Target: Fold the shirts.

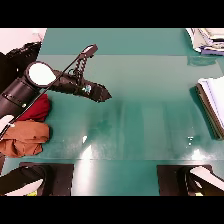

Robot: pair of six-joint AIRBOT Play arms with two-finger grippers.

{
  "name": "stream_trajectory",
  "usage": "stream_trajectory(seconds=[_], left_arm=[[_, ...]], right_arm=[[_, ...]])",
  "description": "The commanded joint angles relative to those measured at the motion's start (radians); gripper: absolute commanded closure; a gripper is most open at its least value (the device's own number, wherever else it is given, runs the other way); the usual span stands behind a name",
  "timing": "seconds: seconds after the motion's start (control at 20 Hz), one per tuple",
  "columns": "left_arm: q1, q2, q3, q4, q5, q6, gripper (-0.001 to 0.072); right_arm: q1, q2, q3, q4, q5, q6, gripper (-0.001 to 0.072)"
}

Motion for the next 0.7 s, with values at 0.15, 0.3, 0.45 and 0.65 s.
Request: stream_trajectory(seconds=[0.15,0.3,0.45,0.65], left_arm=[[0.000,0.000,0.001,-0.001,-0.004,0.001,0.0681],[0.000,0.000,0.001,-0.001,0.018,0.001,0.0682],[0.000,0.000,0.001,-0.001,0.045,0.001,0.0681],[0.000,0.000,0.001,-0.001,0.064,0.001,0.0681]], right_arm=[[0.290,0.010,-0.018,0.420,-0.014,0.004,0.0183],[0.552,0.010,-0.018,0.448,-0.055,0.004,0.0187],[0.779,0.010,-0.018,0.448,-0.120,0.003,0.0338],[0.959,0.010,-0.018,0.447,-0.187,-0.041,0.0699]])
